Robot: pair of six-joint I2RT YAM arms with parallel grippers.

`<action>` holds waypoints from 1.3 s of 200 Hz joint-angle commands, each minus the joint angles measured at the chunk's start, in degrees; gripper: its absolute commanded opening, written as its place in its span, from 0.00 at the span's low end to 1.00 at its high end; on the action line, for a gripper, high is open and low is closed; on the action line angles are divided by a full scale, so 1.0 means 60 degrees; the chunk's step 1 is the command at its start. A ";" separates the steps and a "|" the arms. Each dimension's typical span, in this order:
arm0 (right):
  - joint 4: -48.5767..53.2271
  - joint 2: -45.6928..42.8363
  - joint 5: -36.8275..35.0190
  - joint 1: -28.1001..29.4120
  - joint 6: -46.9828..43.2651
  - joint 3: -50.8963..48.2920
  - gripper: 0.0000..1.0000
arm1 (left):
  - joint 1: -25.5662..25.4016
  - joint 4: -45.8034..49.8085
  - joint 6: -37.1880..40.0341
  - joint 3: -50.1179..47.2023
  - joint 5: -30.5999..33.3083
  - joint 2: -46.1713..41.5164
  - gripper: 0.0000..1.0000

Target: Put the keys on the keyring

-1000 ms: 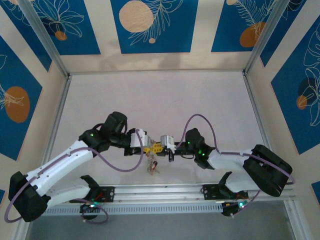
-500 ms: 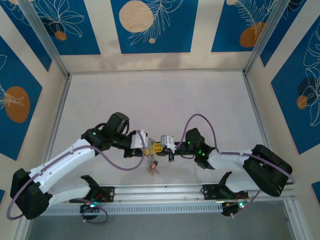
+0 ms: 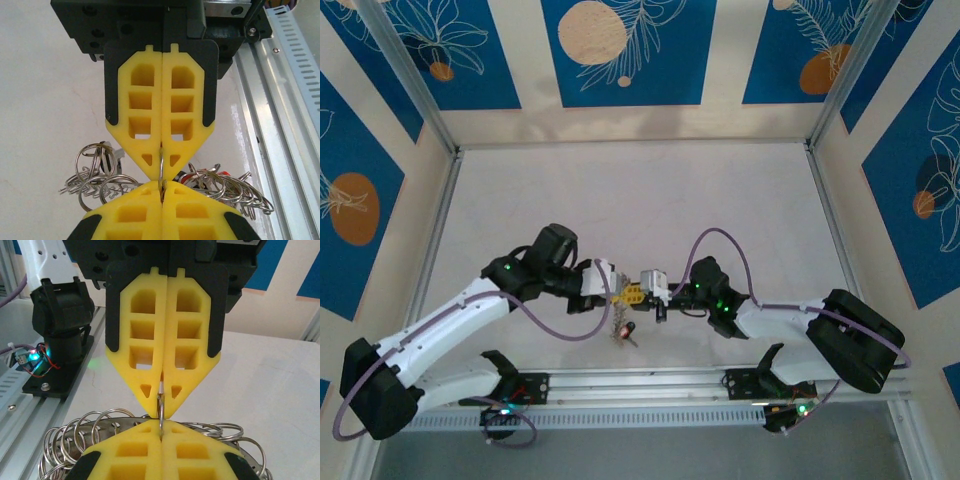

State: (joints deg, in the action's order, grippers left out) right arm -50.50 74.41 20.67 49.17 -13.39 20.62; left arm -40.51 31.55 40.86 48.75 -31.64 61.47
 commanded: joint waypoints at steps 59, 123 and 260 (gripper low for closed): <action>0.1559 -0.0819 -0.1030 -0.0093 -0.0683 0.0445 0.22 | -0.0532 0.2751 0.0510 0.2131 0.2355 0.1106 0.00; 0.1251 -0.0459 -0.0475 -0.0098 -0.0115 0.0517 0.31 | -0.0814 0.2911 0.0600 0.2633 0.2299 0.1493 0.00; 0.0301 0.0403 -0.0202 0.0034 0.0677 0.0802 0.00 | -0.0822 0.2754 0.0558 0.2645 0.1608 0.1381 0.03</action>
State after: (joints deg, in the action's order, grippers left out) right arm -46.19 76.36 19.33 49.17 -10.04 24.27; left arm -44.80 48.60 43.68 62.74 -18.55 70.96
